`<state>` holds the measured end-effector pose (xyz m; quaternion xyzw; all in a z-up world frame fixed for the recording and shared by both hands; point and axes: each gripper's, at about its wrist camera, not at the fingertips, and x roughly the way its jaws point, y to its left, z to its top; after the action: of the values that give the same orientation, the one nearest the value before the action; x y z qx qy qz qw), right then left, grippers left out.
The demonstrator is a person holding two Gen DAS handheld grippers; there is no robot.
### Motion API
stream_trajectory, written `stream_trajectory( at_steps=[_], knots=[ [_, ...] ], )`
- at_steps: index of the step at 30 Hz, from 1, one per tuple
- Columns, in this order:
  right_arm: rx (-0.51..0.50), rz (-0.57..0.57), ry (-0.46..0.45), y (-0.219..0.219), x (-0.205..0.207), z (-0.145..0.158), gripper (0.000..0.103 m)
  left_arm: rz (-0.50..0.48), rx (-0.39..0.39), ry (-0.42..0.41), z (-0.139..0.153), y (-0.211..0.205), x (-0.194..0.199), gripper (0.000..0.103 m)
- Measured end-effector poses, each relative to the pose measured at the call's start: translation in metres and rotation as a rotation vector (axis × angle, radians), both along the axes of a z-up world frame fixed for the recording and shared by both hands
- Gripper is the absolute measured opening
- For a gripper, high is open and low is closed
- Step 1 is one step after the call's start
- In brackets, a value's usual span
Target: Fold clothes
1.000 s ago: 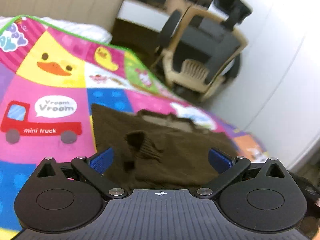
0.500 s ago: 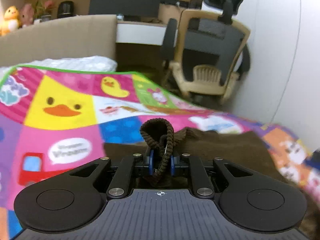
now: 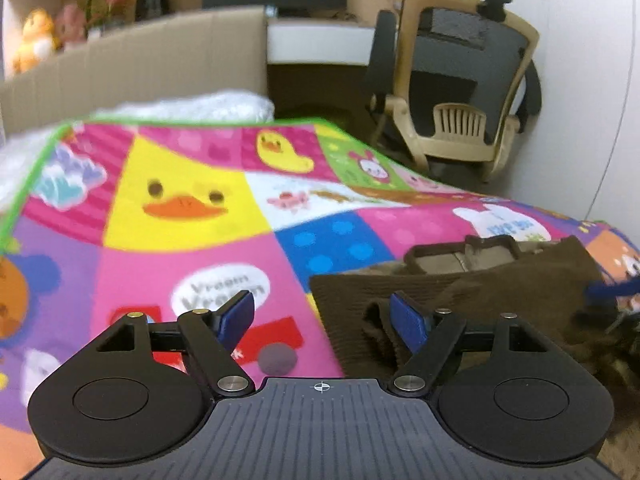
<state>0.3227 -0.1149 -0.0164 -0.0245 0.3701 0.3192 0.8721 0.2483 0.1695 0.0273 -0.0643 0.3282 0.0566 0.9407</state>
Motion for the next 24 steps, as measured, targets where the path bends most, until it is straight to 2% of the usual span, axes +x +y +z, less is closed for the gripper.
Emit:
stream_trajectory(
  at_steps=[2,3,5,7,9,13,15,16,17,18,19,20,21,24],
  knots=[
    [-0.009,0.011,-0.005,0.001,0.001,0.003,0.067,0.002,-0.162,0.028,-0.009,0.016,0.008,0.083],
    [0.020,0.007,-0.007,-0.004,0.002,0.012,0.067,0.007,-0.239,0.036,-0.014,0.023,0.011,0.084],
    [0.085,-0.035,-0.040,-0.020,0.008,0.034,0.067,0.011,-0.340,0.037,-0.022,0.035,0.017,0.087],
    [0.091,-0.126,-0.061,-0.034,0.025,0.045,0.067,0.026,-0.366,0.044,-0.030,0.039,0.025,0.087],
    [0.108,-0.216,-0.031,-0.044,0.049,0.043,0.067,0.038,-0.387,0.050,-0.037,0.042,0.032,0.087],
    [0.183,-0.331,0.100,-0.052,0.089,0.009,0.067,0.043,-0.403,0.021,-0.046,0.040,0.040,0.093],
    [0.180,-0.327,0.133,-0.046,0.095,-0.006,0.065,0.036,-0.383,0.013,-0.045,0.035,0.042,0.093],
    [0.174,-0.318,0.147,-0.043,0.097,-0.013,0.061,0.028,-0.380,0.011,-0.045,0.033,0.043,0.089],
    [0.161,-0.304,0.147,-0.039,0.097,-0.016,0.060,0.018,-0.373,0.013,-0.045,0.030,0.045,0.076],
    [0.144,-0.286,0.135,-0.034,0.096,-0.016,0.044,0.004,-0.363,0.023,-0.045,0.027,0.047,0.065],
    [0.141,-0.273,0.130,-0.034,0.095,-0.013,0.017,-0.008,-0.354,0.032,-0.045,0.024,0.049,0.034],
    [0.148,-0.265,0.130,-0.036,0.093,-0.010,0.010,-0.019,-0.349,0.037,-0.043,0.022,0.049,0.014],
    [0.156,-0.257,0.131,-0.038,0.091,-0.006,0.010,-0.031,-0.344,0.036,-0.040,0.019,0.048,0.014],
    [0.192,-0.213,0.061,-0.055,0.064,0.021,0.009,-0.099,-0.331,-0.045,-0.012,0.012,0.022,0.013]
  ],
)
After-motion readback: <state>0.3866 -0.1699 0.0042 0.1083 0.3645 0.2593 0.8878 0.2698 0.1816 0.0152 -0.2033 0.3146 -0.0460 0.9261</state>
